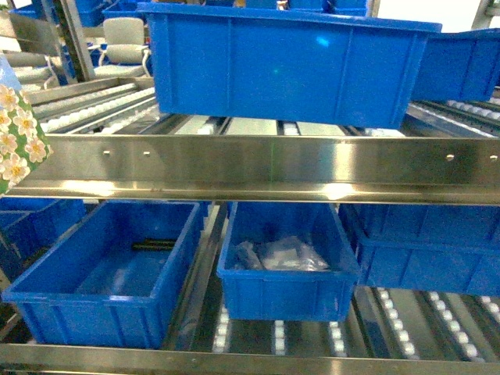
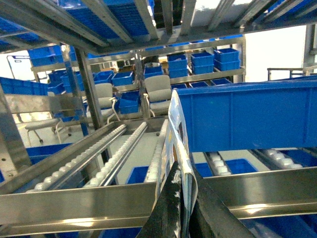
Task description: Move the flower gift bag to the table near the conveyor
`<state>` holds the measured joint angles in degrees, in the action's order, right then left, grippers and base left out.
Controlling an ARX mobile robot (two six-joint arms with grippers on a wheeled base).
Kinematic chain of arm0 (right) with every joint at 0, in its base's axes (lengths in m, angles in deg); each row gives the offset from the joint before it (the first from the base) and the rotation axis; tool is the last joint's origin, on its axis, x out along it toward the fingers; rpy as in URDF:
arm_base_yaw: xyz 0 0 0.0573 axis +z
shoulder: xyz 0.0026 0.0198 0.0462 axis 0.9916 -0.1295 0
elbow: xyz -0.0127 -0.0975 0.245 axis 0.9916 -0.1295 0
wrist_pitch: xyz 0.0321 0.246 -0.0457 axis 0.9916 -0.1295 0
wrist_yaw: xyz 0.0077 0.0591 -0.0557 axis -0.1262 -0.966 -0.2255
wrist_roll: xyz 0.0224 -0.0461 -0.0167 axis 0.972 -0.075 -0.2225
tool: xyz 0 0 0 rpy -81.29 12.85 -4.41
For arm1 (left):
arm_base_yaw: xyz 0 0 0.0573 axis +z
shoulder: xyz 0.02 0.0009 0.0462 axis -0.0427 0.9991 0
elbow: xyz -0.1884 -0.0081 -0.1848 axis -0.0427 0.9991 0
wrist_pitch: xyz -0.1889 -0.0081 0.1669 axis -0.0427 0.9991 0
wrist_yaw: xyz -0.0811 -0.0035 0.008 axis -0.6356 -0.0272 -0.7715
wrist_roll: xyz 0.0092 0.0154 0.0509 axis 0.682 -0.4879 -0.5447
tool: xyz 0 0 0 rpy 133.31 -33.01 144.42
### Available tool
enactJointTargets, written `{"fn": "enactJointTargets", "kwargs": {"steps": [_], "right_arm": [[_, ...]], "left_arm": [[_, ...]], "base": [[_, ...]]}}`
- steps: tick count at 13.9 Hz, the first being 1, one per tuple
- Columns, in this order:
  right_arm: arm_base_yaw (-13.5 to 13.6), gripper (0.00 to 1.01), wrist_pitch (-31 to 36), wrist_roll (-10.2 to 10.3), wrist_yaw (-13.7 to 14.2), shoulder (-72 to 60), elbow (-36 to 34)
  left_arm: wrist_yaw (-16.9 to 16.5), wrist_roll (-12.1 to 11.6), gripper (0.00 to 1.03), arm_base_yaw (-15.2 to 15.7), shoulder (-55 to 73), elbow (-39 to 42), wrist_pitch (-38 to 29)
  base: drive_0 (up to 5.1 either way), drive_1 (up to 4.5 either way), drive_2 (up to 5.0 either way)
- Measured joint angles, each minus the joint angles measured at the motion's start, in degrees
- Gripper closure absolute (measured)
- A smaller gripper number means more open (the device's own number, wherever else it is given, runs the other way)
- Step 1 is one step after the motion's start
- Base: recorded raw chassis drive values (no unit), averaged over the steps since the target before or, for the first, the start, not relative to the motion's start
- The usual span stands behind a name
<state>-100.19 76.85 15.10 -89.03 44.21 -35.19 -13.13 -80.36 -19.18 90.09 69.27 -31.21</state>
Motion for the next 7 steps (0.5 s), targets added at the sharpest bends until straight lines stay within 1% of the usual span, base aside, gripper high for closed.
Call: {"fn": "enactJointTargets", "kwargs": {"steps": [7], "right_arm": [[0.0, 0.99, -0.1, 0.0, 0.0, -0.1, 0.0]], "left_arm": [[0.0, 0.0, 1.01, 0.0, 0.0, 0.0, 0.2]], "base": [[-4.7, 1.08, 3.7]]}}
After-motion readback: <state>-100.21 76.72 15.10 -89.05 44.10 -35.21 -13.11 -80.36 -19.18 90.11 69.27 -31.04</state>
